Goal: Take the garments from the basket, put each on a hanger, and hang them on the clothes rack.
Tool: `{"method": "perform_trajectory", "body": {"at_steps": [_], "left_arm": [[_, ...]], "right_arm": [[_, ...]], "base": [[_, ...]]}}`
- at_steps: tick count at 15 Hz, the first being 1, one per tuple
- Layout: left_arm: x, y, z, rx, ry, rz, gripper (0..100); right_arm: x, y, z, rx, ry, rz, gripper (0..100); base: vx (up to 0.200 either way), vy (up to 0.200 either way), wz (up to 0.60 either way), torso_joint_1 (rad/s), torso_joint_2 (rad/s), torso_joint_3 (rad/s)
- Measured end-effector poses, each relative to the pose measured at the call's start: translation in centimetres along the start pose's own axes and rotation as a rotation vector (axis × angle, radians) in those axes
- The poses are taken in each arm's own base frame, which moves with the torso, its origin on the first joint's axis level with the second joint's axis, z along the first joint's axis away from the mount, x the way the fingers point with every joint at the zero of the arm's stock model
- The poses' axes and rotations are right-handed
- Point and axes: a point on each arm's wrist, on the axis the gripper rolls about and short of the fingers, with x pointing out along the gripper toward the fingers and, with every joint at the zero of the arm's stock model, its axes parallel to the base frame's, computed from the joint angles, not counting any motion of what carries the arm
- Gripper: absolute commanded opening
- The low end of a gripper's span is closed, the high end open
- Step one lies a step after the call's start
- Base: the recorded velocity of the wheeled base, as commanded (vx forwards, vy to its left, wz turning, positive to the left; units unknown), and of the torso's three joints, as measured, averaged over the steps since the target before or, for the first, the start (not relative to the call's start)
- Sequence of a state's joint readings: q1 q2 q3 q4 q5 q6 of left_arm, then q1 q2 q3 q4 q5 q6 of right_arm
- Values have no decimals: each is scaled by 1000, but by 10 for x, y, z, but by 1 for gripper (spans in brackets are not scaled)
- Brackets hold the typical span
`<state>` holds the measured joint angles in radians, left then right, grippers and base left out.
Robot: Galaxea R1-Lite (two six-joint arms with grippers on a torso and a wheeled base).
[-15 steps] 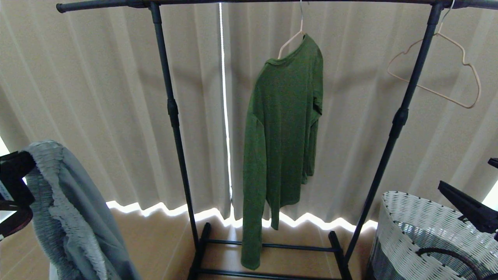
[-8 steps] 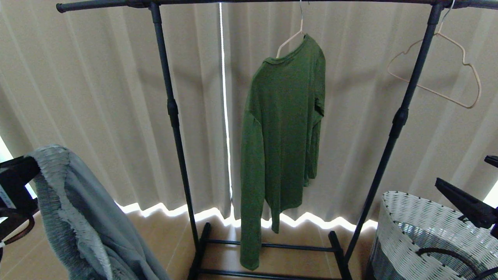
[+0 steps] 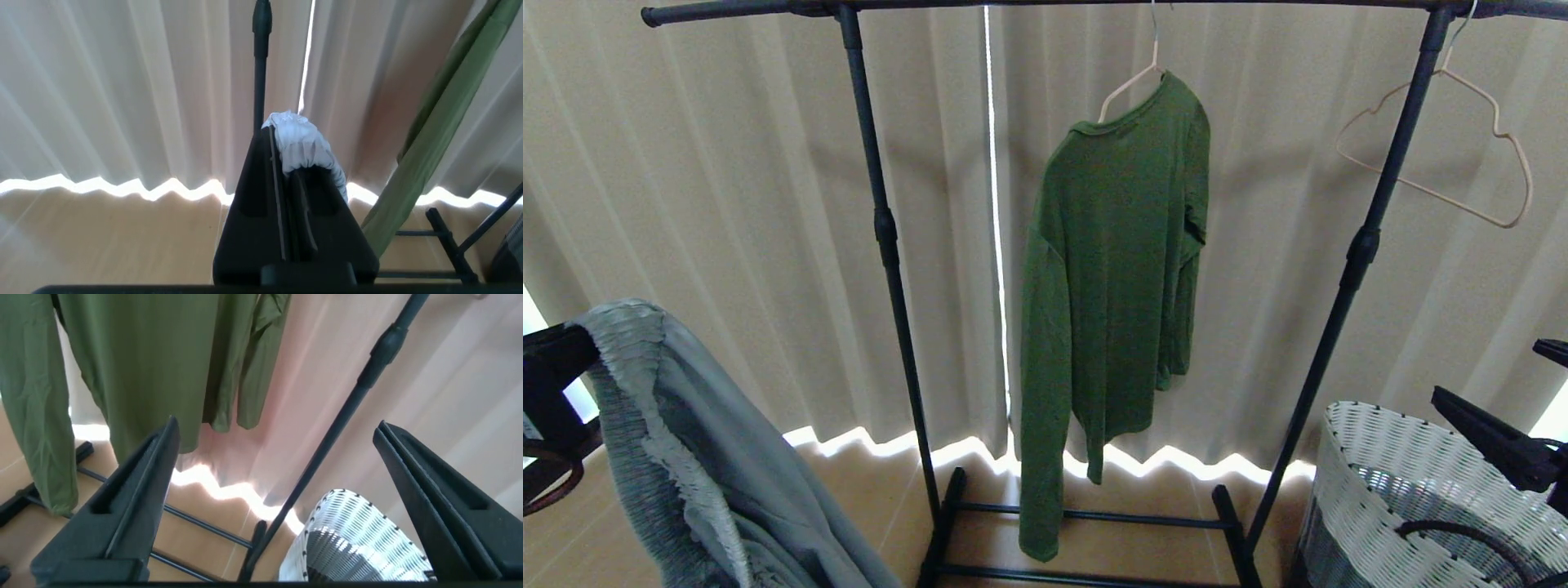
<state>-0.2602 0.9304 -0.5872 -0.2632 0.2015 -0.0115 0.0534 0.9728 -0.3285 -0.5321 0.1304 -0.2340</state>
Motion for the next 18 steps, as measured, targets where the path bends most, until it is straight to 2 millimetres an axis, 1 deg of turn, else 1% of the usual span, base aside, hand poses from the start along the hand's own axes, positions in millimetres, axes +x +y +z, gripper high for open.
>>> {"method": "perform_trajectory", "body": {"at_steps": [4, 7, 10, 13, 16, 18], "left_arm": [[0, 0, 2, -1, -6, 1, 0], [0, 0, 2, -2, -8, 1, 0], [0, 0, 2, -1, -8, 1, 0], [1, 0, 2, 1, -3, 0, 0], [1, 0, 2, 2, -3, 0, 0], [2, -1, 1, 11, 5, 0, 0]], "right_arm": [[2, -1, 3, -1, -12, 2, 100], [12, -5, 11, -12, -94, -12, 100], [18, -5, 4, -18, -86, -23, 100], [14, -5, 1, -25, -81, -27, 100], [8, -4, 1, -65, -96, -33, 100], [7, -3, 1, -67, -99, -35, 100]], "base": [[0, 0, 0, 0, 0, 0], [0, 0, 0, 0, 0, 0], [0, 0, 0, 0, 0, 0], [0, 0, 0, 49, -114, -55], [0, 0, 0, 157, -150, -229], [0, 0, 0, 207, -564, -259]]}}
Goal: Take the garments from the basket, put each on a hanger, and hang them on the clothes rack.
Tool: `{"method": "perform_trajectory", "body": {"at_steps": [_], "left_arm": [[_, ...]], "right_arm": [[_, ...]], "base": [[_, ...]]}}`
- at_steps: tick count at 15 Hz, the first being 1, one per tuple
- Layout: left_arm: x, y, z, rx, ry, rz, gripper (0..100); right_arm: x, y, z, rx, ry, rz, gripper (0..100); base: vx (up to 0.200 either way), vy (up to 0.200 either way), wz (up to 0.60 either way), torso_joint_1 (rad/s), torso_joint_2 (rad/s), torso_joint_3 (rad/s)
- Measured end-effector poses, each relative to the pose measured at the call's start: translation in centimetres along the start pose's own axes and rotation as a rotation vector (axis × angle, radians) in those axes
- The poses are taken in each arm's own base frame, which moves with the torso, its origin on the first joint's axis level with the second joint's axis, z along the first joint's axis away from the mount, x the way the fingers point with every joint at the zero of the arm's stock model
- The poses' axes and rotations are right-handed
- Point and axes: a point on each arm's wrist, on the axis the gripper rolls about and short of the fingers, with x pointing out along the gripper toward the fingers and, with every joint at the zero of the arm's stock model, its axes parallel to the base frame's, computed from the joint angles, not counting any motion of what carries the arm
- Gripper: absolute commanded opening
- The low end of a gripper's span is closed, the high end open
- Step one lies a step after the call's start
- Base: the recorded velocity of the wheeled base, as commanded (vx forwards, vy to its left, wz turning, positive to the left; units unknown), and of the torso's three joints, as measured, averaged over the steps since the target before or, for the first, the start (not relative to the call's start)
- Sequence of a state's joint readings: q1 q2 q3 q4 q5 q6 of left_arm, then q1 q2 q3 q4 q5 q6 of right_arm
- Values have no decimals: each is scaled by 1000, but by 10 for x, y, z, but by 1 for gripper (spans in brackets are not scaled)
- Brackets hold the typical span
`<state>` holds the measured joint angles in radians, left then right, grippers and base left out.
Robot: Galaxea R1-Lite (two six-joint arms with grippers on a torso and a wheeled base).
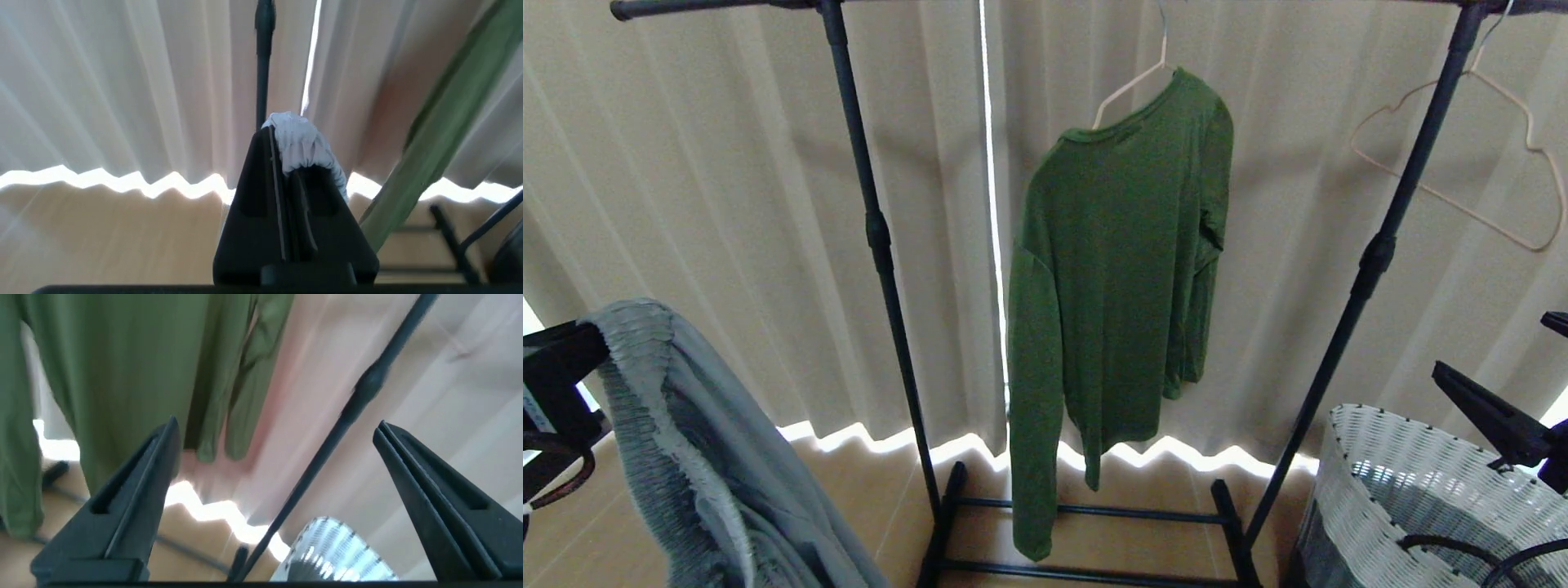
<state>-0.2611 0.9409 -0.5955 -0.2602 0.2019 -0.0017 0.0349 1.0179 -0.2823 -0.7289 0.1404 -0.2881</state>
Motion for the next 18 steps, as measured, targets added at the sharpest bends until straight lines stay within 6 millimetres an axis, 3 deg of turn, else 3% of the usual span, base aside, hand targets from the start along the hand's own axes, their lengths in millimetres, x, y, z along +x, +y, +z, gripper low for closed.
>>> {"method": "perform_trajectory", "body": {"at_steps": [4, 11, 18], "left_arm": [[0, 0, -1, 1, -1, 0, 0], [-1, 1, -1, -1, -4, 4, 0], [-4, 9, -22, 2, 56, 73, 0]], "right_arm": [[-2, 0, 1, -1, -9, -1, 100], [-2, 2, -3, 2, 3, 9, 100], [-5, 2, -3, 6, -4, 8, 100]], "base": [[0, 0, 0, 73, -548, -249], [0, 0, 0, 297, -478, -256], [0, 0, 0, 233, -493, -254]]}}
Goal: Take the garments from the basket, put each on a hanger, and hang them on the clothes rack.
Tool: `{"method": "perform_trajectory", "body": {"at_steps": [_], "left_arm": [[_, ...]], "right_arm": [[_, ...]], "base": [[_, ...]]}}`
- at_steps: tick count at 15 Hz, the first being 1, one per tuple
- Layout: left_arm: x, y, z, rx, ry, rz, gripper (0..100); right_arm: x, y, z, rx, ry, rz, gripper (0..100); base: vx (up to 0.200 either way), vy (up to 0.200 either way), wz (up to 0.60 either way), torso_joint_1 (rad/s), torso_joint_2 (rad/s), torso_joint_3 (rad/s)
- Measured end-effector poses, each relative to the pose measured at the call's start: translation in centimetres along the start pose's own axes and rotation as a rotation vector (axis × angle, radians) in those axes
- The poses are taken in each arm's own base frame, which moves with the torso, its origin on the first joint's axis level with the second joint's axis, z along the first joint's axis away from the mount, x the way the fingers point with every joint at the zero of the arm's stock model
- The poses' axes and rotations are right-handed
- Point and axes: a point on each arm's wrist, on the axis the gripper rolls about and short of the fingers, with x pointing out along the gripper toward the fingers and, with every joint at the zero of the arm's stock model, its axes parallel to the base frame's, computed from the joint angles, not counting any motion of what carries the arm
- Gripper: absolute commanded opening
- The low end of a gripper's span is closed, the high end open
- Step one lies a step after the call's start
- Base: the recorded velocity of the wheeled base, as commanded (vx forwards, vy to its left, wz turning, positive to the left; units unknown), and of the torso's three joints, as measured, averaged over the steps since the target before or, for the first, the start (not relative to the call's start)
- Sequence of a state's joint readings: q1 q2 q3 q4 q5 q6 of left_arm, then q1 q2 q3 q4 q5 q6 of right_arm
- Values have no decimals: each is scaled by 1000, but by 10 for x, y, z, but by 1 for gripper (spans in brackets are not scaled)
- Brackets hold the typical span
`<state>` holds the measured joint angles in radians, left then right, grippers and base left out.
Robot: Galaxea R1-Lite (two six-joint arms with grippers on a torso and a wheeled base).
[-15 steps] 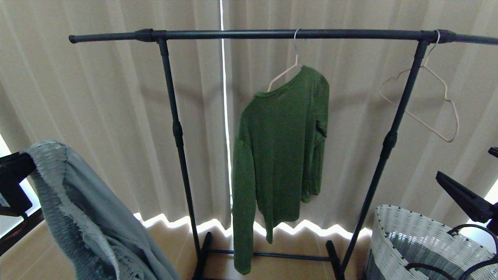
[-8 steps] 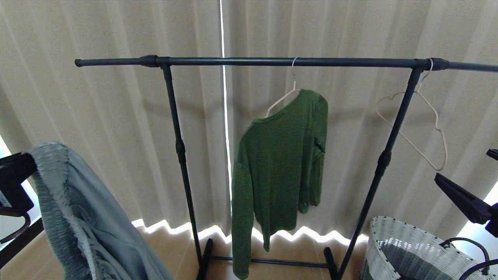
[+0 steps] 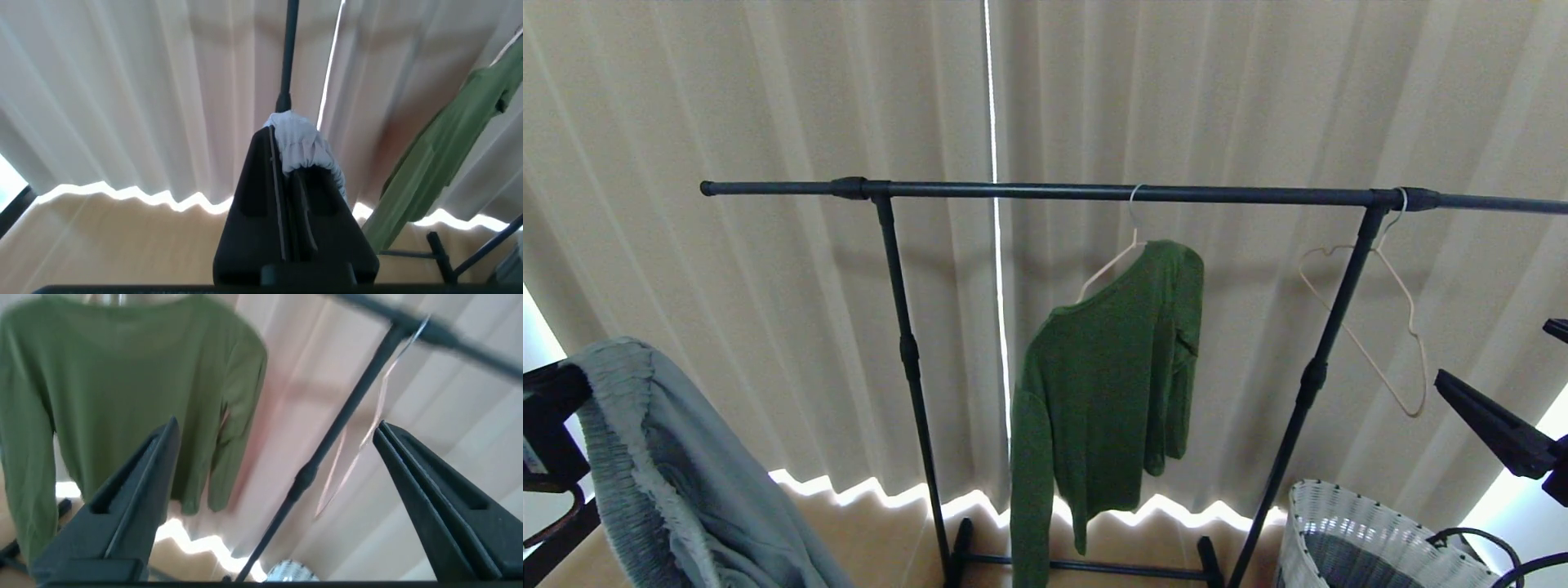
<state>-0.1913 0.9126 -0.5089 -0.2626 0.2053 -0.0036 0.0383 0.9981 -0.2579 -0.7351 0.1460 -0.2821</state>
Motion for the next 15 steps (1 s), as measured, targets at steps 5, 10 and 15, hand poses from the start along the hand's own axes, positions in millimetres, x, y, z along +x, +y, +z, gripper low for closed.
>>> {"method": "perform_trajectory", "body": {"at_steps": [5, 10, 15], "left_arm": [[-2, 1, -17, 19, 11, 5, 0], [-3, 1, -24, 31, 6, 5, 0], [-3, 1, -28, 50, 16, 3, 0]], "right_arm": [[-4, -4, -15, 21, 150, -49, 100], [-8, -22, -13, 73, 431, -181, 100], [-7, -27, -7, 61, 443, -254, 100]], "base": [[0, 0, 0, 45, -79, -41], [0, 0, 0, 0, 0, 0], [0, 0, 0, 0, 0, 0]]}}
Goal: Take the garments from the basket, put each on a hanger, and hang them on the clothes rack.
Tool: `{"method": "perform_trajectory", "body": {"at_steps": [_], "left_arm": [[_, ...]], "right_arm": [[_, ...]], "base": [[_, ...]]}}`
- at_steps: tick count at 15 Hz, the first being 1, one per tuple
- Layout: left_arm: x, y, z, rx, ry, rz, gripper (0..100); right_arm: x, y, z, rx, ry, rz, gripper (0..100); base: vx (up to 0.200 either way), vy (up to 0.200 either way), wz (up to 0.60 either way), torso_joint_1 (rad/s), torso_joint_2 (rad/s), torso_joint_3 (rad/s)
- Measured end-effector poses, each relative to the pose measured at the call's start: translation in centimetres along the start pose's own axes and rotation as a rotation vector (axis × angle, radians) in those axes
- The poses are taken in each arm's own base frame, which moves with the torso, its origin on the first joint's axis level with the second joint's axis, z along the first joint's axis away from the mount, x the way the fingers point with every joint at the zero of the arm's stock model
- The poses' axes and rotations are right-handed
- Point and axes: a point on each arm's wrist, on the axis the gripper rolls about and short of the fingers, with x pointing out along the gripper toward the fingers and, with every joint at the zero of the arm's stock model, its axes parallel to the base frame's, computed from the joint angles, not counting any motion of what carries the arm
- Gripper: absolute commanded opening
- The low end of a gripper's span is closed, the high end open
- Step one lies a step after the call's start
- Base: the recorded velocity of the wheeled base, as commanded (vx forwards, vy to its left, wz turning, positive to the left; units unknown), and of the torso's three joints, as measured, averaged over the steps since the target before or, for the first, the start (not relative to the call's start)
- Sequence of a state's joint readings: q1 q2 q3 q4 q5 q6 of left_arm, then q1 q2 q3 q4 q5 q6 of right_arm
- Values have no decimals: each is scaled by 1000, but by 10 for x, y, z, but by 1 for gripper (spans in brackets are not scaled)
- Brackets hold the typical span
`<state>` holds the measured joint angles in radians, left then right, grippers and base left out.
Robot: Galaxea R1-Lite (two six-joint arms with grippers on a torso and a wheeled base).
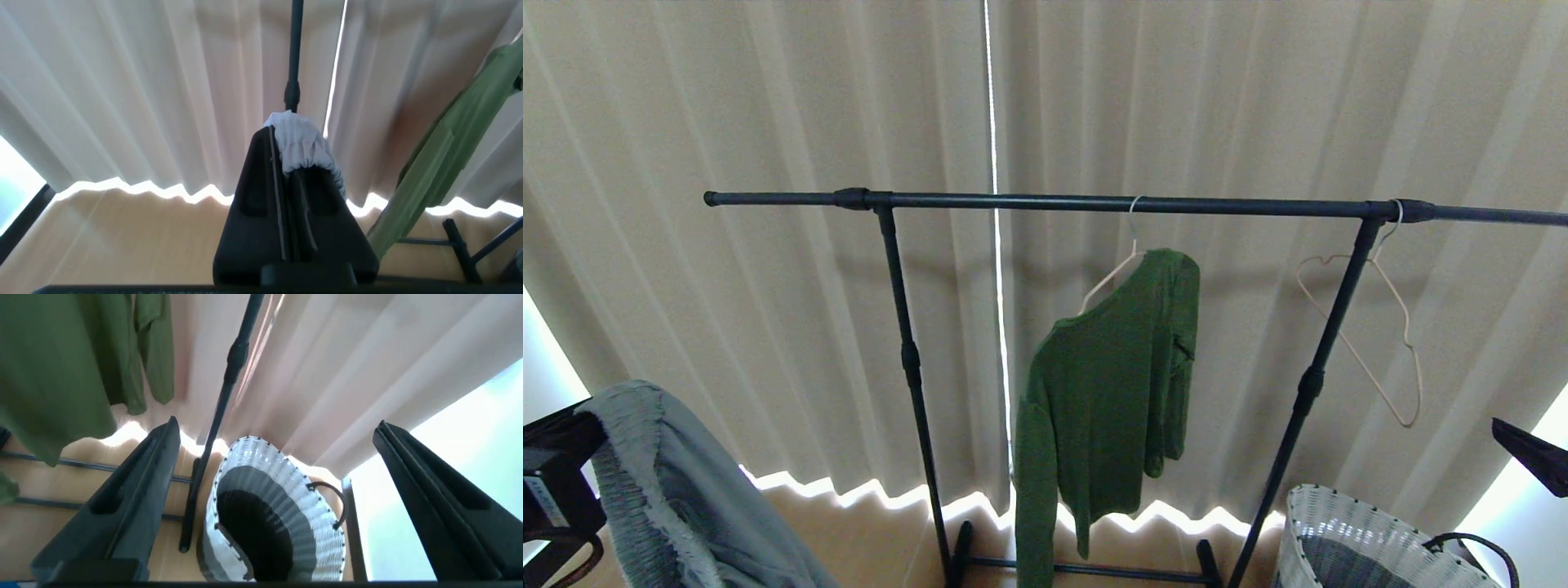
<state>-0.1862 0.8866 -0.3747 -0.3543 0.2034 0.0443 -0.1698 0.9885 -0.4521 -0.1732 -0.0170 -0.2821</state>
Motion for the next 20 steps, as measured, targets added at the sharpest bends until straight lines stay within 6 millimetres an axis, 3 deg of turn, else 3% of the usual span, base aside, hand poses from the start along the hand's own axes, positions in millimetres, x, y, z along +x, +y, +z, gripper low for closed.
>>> {"method": "perform_trajectory", "body": {"at_steps": [5, 13, 20], "left_arm": [[0, 0, -3, 20, 12, 3, 0], [0, 0, -7, 40, 25, 0, 0], [0, 0, -7, 40, 23, 1, 0]], "right_arm": [[-1, 0, -1, -2, -7, 1, 100], [-2, 1, 0, -3, -14, 4, 100], [-4, 0, 3, -7, -29, 1, 100]], "base": [[0, 0, 0, 0, 0, 0], [0, -200, 0, 4, 1, 1], [0, 0, 0, 0, 0, 0]]}}
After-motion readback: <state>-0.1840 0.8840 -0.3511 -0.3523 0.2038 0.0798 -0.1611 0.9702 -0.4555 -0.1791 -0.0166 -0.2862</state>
